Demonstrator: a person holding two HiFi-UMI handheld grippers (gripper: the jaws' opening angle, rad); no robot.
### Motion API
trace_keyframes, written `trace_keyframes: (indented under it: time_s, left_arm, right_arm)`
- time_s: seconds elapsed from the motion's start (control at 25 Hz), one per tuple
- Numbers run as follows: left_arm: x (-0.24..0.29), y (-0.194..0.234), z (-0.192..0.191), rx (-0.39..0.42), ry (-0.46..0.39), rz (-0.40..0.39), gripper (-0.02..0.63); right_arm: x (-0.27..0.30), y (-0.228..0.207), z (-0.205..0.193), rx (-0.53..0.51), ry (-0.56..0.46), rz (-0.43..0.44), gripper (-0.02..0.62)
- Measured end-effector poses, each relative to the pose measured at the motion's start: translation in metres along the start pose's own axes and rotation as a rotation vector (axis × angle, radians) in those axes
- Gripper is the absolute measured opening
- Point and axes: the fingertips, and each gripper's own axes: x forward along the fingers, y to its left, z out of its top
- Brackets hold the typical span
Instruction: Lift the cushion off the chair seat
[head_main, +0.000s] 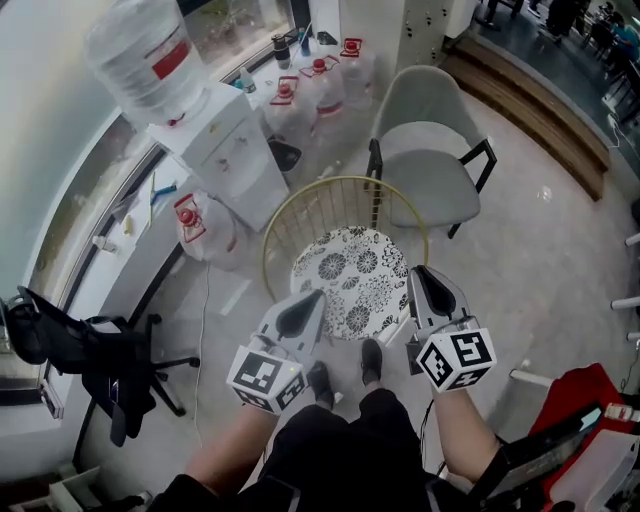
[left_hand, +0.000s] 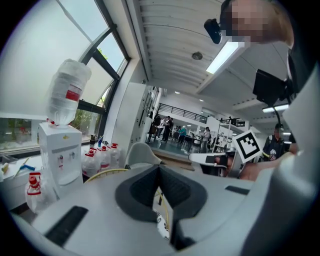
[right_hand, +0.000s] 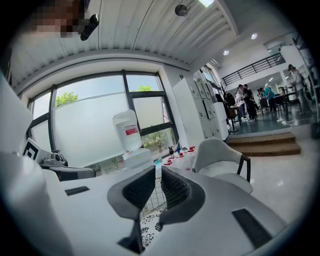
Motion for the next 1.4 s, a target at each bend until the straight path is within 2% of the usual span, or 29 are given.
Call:
trace_keyframes:
  time_s: [0.08,0.16,0.44,0.64,0.96,1.4]
  left_arm:
    - [0.005,0.0,-0.012,-0.004,0.013,-0.003,0.008]
    - [0.01,0.001,-0.025,-0.005,0.027,-0.003,0.008]
    - [0.023,-0.002,-0.068,-0.024,0.099,-0.021,0.008]
    - [0.031,-0.013,-0.108,-0.046,0.148,-0.048,0.008]
    - [0.043,-0.003,-0.152,-0.025,0.198,-0.027,0.008]
    - [0.062,0.011,-0.206,-0.073,0.259,-0.005,0.009]
  right_arm:
    - [0.002,-0.007,-0.014,0.007,0.017,-0.009,0.038]
    - [0.004,-0.013,-0.028,0.021,0.038,-0.015,0.085]
    - [0.01,-0.029,-0.082,0.067,0.119,-0.048,0.144]
    - [0.008,-0.04,-0.129,0.113,0.175,-0.074,0.167]
    - [0.02,-0.064,-0.194,0.17,0.26,-0.127,0.208]
    - [0.032,-0.101,-0.286,0.285,0.393,-0.195,0.275]
